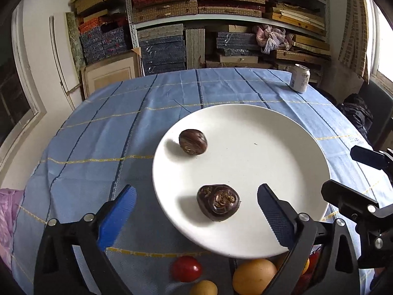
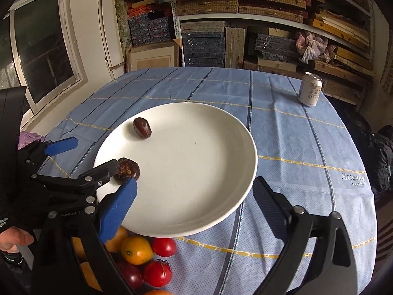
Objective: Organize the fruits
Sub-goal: 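Lower the dark brown fruit onto the white plate and open the left tool, then grasp a red plum with left tool while right tool grasps a small tan fruit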
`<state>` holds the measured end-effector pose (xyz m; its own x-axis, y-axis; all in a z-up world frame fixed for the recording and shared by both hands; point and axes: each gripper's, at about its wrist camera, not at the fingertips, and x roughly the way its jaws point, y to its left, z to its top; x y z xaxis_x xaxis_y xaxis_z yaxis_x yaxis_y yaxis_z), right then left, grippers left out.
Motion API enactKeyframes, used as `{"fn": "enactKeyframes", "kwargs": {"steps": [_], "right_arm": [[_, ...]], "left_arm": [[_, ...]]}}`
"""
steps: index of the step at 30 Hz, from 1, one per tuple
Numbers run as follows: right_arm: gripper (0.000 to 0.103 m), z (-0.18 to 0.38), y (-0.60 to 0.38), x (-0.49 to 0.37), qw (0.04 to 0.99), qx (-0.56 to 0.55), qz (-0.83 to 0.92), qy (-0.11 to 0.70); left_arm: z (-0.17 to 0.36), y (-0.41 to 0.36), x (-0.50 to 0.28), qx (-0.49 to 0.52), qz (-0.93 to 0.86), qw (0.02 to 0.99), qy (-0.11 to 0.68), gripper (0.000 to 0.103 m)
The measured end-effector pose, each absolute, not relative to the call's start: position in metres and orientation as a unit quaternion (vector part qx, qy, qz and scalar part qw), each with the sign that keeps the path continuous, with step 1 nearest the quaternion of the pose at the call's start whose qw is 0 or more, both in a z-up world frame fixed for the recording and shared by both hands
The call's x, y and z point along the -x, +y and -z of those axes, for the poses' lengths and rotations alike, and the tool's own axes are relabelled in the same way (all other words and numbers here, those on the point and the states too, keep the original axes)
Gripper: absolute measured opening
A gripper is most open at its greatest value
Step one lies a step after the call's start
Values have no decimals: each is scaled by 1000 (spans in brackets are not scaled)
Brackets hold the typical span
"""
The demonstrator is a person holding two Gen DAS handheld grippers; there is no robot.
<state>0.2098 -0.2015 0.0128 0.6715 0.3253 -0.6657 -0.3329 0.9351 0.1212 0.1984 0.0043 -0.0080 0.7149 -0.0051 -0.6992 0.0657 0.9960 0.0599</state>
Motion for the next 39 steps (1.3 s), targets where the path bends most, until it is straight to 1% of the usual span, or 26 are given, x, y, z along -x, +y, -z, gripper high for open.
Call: {"fn": "enactKeyframes", "kwargs": {"steps": [3, 12, 15, 17, 22, 26, 27, 31, 34, 39], "right_arm": [[93, -15, -205, -208, 915, 3, -177, 362], [93, -18, -212, -200, 918, -3, -169, 359], [93, -22, -217, -176, 919, 2, -178, 353], [95, -21, -222, -155, 920, 5, -174, 352], [98, -10, -225, -100, 918, 0, -182, 352], [98, 2, -213, -67, 921, -2, -199, 334], [98, 5, -211, -61, 921, -10, -206, 329], [98, 18, -216, -57, 917, -47, -214, 332], [98, 23, -217, -60, 918, -36, -208, 336], [98, 18, -209, -62, 922, -31, -214, 322]], "left_arm": [[13, 3, -201, -42, 17, 920, 390, 100], [8, 1, -191, -52, 27, 919, 389, 100], [4, 7, -169, -60, 39, 921, 384, 100], [3, 16, -151, -63, 33, 922, 380, 100], [8, 42, -98, -43, 20, 923, 382, 100], [16, 40, -66, -29, 37, 923, 382, 100], [16, 37, -60, -29, 29, 927, 372, 100], [17, 32, -44, -19, 30, 936, 349, 100], [15, 33, -39, -3, 45, 935, 352, 100], [15, 24, -42, -15, 52, 935, 351, 100]]}}
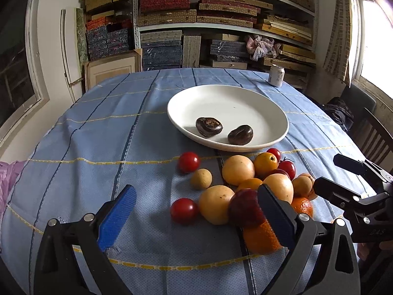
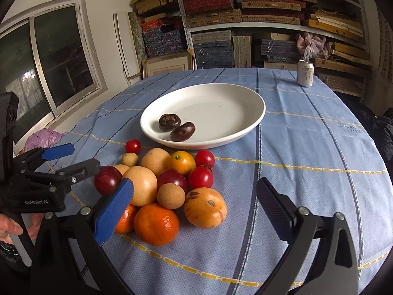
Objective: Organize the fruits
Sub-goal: 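Grasp a red plum with left tool while right tool grasps a small tan fruit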
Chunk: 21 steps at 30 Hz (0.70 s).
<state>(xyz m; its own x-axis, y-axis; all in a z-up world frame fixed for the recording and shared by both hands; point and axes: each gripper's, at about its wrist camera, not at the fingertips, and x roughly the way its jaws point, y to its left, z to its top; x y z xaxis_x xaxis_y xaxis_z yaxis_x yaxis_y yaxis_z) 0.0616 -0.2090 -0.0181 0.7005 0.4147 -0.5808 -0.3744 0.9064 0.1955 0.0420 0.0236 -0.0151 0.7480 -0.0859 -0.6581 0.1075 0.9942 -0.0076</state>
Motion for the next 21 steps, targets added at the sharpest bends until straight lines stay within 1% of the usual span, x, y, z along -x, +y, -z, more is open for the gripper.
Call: {"fn": "enactKeyframes", "kwargs": {"steps": [5, 7, 8, 9, 11, 13, 14, 15, 16, 17, 18, 20, 21], "right_arm": [[97, 21, -199, -66, 918, -23, -223, 327], [95, 24, -200, -68, 916, -33, -226, 330], [88, 25, -199, -67, 914, -35, -233, 330], [85, 25, -198, -67, 912, -34, -242, 331], [71, 27, -193, -68, 906, -23, -257, 336], [68, 30, -189, -69, 904, -20, -260, 340], [62, 30, -189, -70, 902, -25, -266, 339], [59, 30, -189, -69, 901, -31, -271, 336], [45, 29, -189, -69, 898, -35, -282, 336], [41, 29, -187, -69, 894, -37, -286, 341], [41, 30, -185, -69, 892, -33, -285, 350], [36, 34, -182, -70, 884, -31, -285, 368], [35, 35, -182, -69, 883, -34, -287, 370]], "left_arm": [[26, 11, -45, -25, 60, 931, 359, 99], [30, 12, -48, -11, 69, 927, 369, 99], [31, 13, -49, -7, 70, 926, 370, 99], [33, 12, -50, -7, 71, 927, 368, 98], [37, 10, -51, -14, 72, 927, 369, 94], [43, 8, -52, -15, 85, 923, 375, 83], [47, 6, -52, -8, 102, 921, 375, 68], [46, 5, -51, -6, 105, 924, 367, 66], [46, 1, -49, -21, 104, 926, 363, 64], [45, -2, -48, -30, 104, 927, 360, 62], [44, -5, -48, -37, 102, 926, 361, 59], [42, -7, -46, -46, 101, 926, 360, 54], [41, -8, -45, -47, 102, 927, 359, 50]]}}
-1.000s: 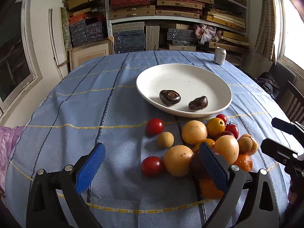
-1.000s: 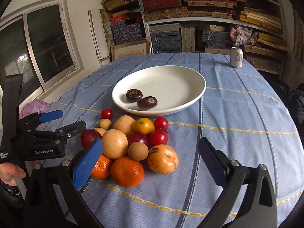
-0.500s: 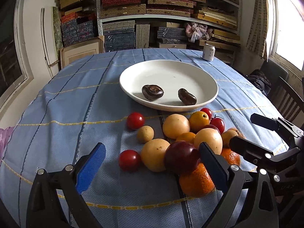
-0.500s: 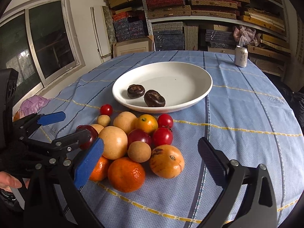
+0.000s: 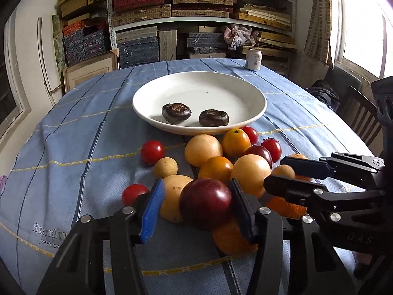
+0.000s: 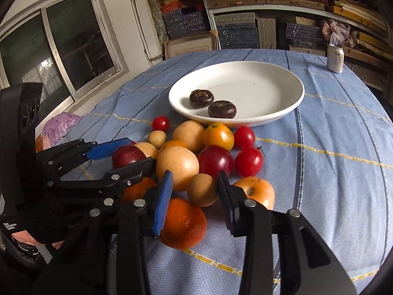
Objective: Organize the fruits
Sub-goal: 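Grasp a red plum with left tool while right tool grasps a small tan fruit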
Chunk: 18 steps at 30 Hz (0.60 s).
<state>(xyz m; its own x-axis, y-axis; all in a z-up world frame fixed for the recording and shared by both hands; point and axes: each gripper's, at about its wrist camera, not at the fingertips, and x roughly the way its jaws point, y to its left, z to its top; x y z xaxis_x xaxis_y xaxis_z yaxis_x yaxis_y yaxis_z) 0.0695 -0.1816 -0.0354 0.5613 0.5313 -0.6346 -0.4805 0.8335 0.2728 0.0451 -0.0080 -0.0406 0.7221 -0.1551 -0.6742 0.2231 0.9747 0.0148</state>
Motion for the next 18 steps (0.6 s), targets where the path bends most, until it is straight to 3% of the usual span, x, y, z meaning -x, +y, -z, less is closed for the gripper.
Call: {"fn": "enactKeyframes", "kwargs": {"steps": [2, 18], "right_arm": [[24, 36, -181, -67, 886, -34, -279, 368], [24, 27, -194, -60, 896, -48, -263, 353]], "left_arm": [[39, -8, -44, -47, 106, 927, 358, 43], [27, 5, -43, -18, 109, 925, 364, 40]]}}
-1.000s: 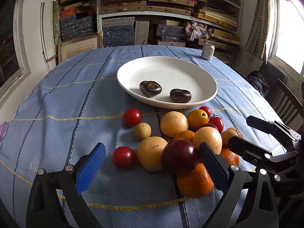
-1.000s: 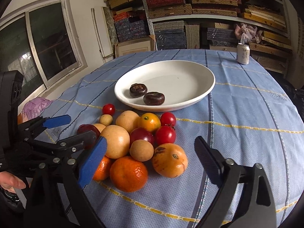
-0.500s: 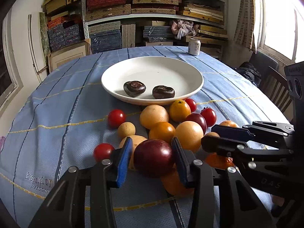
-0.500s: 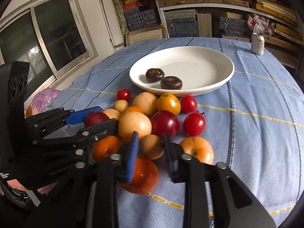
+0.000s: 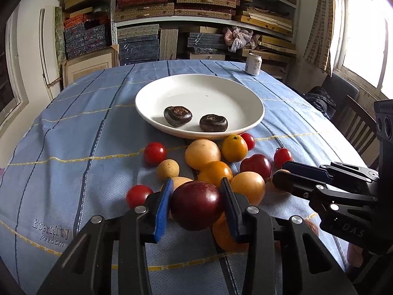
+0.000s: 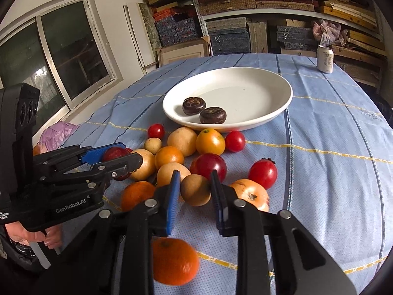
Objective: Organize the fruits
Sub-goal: 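Grasp a red plum with left tool while right tool grasps a small tan fruit, then carry the red plum and tan fruit onto the white plate and open both tools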
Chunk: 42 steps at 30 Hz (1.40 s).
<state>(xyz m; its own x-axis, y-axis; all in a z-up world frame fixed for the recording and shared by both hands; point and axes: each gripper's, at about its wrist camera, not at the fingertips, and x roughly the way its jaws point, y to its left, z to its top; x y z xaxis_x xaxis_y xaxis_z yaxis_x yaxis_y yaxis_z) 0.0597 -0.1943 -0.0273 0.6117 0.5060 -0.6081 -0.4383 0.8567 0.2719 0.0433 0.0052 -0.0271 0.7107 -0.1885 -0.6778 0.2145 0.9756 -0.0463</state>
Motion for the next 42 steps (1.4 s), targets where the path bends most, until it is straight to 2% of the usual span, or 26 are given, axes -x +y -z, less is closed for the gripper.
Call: {"fn": "enactKeyframes", "kwargs": {"steps": [17, 31, 42], "right_arm": [[24, 7, -203, -81, 901, -62, -265, 337], [24, -39, -201, -128, 917, -15, -260, 302], [24, -36, -194, -195, 924, 0, -235, 301]], "left_arm": [[6, 7, -60, -20, 113, 929, 352, 40], [-20, -8, -123, -86, 87, 932, 342, 40], [-21, -14, -178, -83, 73, 931, 347, 40]]}}
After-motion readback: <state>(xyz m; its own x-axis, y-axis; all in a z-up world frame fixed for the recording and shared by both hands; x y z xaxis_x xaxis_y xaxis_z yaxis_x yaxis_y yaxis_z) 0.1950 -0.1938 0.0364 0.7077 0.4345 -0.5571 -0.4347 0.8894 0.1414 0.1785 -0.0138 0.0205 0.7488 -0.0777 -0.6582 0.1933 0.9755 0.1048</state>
